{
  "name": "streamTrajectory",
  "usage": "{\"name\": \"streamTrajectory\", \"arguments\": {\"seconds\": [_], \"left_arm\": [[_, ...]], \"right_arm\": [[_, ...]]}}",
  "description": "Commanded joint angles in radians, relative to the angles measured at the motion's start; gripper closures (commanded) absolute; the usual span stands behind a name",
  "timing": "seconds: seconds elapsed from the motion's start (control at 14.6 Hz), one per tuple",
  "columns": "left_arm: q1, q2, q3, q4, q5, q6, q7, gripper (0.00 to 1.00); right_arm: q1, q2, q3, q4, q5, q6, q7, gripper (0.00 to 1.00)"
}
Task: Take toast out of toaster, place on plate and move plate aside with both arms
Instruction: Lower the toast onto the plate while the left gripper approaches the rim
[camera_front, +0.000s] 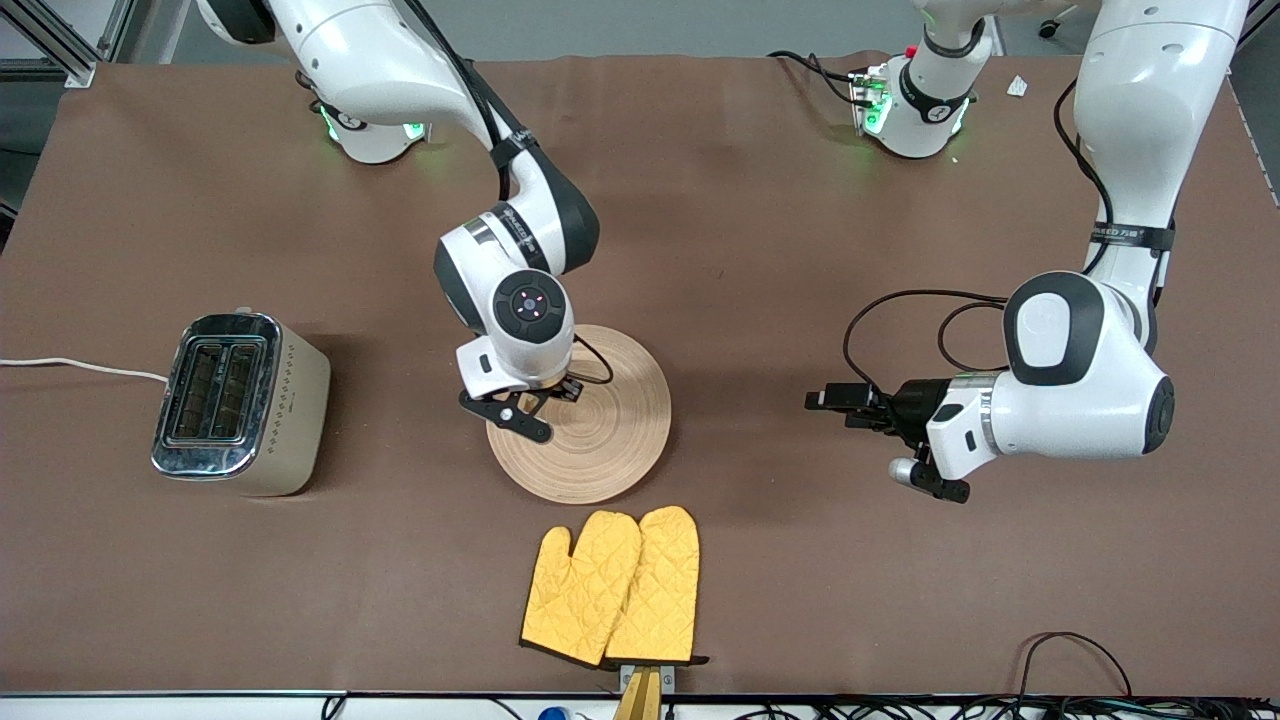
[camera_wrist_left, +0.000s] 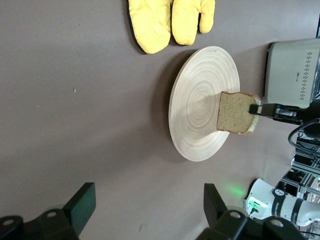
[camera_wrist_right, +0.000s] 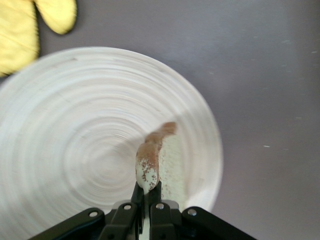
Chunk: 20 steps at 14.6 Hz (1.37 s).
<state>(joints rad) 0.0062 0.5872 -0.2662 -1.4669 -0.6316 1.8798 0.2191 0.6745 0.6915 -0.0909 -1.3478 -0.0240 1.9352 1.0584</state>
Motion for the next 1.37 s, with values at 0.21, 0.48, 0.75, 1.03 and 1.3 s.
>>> {"name": "streamTrajectory", "arguments": {"seconds": [0.21, 0.48, 0.75, 1.03, 1.3], "left_arm": [[-0.009, 0.029, -0.004, 0.011, -0.046, 0.030, 0.016, 0.04], [-0.012, 0.083, -0.010, 0.011, -0.092, 0.076, 0.090, 0.04], [-0.070, 0.143, -0.024, 0.007, -0.183, 0.205, 0.158, 0.08], [-0.150, 0.216, -0.024, 0.008, -0.262, 0.324, 0.187, 0.19], [-0.222, 0.289, -0.024, 0.010, -0.384, 0.417, 0.275, 0.32]], "right_arm": [[0.017, 0.040, -0.006, 0.016, 0.015, 0.175, 0.126, 0.22], [-0.007, 0.026, -0.006, 0.026, 0.048, 0.176, 0.103, 0.00], [-0.107, -0.056, -0.007, 0.021, 0.062, 0.089, -0.134, 0.00], [-0.231, -0.167, -0.013, 0.013, 0.061, -0.088, -0.395, 0.00], [-0.358, -0.282, -0.013, -0.031, 0.061, -0.176, -0.592, 0.00]]}}
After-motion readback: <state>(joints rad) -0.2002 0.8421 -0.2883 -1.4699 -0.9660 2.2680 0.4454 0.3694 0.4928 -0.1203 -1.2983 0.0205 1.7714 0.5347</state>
